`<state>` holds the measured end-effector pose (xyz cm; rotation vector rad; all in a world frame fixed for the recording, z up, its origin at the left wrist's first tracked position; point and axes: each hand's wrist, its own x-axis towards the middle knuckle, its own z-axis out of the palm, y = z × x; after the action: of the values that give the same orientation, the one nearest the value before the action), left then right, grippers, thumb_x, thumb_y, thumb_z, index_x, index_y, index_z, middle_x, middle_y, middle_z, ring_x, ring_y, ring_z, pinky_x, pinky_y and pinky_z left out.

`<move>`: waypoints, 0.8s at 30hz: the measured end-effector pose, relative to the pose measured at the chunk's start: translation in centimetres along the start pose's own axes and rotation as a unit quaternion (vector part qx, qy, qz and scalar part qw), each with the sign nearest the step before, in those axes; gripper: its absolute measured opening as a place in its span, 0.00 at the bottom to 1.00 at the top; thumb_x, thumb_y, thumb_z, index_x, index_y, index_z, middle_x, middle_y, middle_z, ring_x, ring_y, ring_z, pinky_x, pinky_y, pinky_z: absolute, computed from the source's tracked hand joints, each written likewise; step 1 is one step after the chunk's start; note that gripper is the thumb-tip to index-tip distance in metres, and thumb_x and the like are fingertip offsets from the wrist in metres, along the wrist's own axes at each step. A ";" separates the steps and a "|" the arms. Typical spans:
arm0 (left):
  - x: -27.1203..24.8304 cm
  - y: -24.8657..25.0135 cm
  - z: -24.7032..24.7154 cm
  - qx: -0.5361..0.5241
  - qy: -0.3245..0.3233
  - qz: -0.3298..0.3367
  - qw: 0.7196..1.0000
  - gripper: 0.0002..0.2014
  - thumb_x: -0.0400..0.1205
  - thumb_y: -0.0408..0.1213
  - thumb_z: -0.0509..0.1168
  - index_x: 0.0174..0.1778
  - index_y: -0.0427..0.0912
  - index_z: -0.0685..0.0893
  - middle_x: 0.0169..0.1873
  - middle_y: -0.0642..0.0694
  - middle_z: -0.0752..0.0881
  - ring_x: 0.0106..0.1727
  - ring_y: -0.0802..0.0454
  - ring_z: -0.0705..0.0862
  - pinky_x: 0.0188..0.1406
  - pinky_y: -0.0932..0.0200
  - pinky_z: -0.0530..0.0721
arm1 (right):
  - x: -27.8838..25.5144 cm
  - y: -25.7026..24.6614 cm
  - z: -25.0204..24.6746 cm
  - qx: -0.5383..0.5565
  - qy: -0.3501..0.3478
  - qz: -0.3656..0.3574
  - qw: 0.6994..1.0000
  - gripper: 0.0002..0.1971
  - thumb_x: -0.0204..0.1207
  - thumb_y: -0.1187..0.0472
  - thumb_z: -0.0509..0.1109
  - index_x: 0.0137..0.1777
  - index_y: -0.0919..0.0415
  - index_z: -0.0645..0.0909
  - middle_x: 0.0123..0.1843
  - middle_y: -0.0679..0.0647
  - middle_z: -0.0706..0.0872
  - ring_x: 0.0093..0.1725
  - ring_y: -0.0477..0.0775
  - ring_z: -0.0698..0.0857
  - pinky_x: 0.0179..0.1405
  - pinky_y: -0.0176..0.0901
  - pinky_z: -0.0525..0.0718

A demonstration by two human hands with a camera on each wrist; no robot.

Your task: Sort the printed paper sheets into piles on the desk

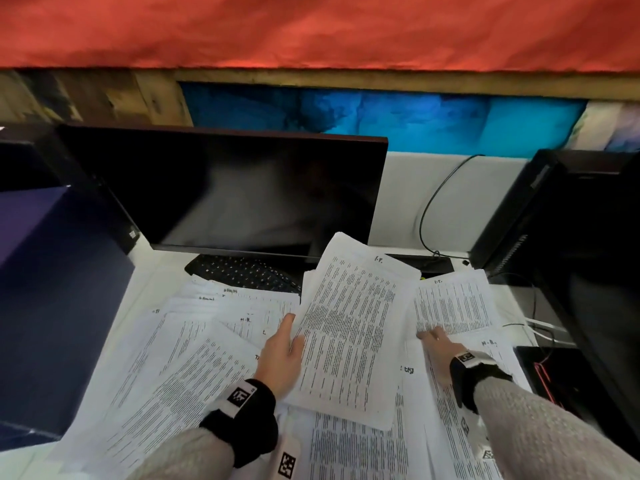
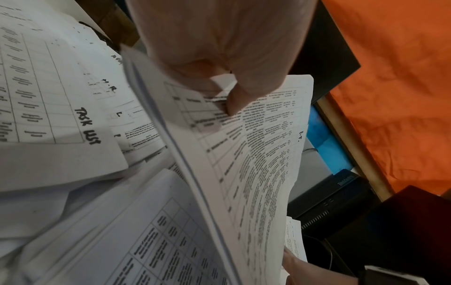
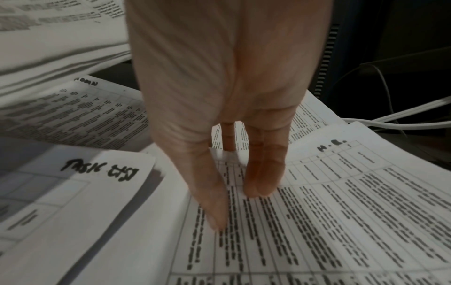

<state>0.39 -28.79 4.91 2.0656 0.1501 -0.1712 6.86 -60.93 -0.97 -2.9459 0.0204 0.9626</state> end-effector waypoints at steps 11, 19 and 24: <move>0.1 -0.7 0.3 -0.021 0.020 -0.004 1.000 0.25 0.88 0.35 0.54 0.81 0.40 0.57 0.23 0.53 0.67 0.22 0.58 0.64 0.24 0.65 0.67 | 0.1 -0.2 -0.4 0.036 0.031 0.001 0.999 0.34 0.70 0.71 0.70 0.75 0.59 0.62 0.74 0.56 0.65 0.65 0.59 0.79 0.62 0.47 0.80; 2.3 0.6 4.4 -0.046 0.003 -0.002 0.999 0.25 0.85 0.27 0.52 0.79 0.42 0.57 0.25 0.48 0.68 0.24 0.55 0.66 0.23 0.58 0.68 | -6.2 2.3 0.2 0.246 0.262 0.009 0.933 0.12 0.70 0.75 0.62 0.41 0.56 0.71 0.42 0.50 0.79 0.41 0.55 0.80 0.37 0.44 0.76; 3.8 2.8 8.2 -0.064 0.008 0.002 0.998 0.26 0.85 0.25 0.51 0.79 0.41 0.56 0.27 0.47 0.68 0.26 0.55 0.66 0.23 0.63 0.66 | -10.0 4.7 0.7 0.356 0.353 0.042 0.864 0.18 0.64 0.81 0.61 0.44 0.56 0.74 0.37 0.52 0.84 0.36 0.52 0.83 0.35 0.41 0.77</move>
<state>4.12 -37.19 2.68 1.9408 0.1638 -0.1385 -1.77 -65.60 4.20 -2.4017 0.4247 -0.1778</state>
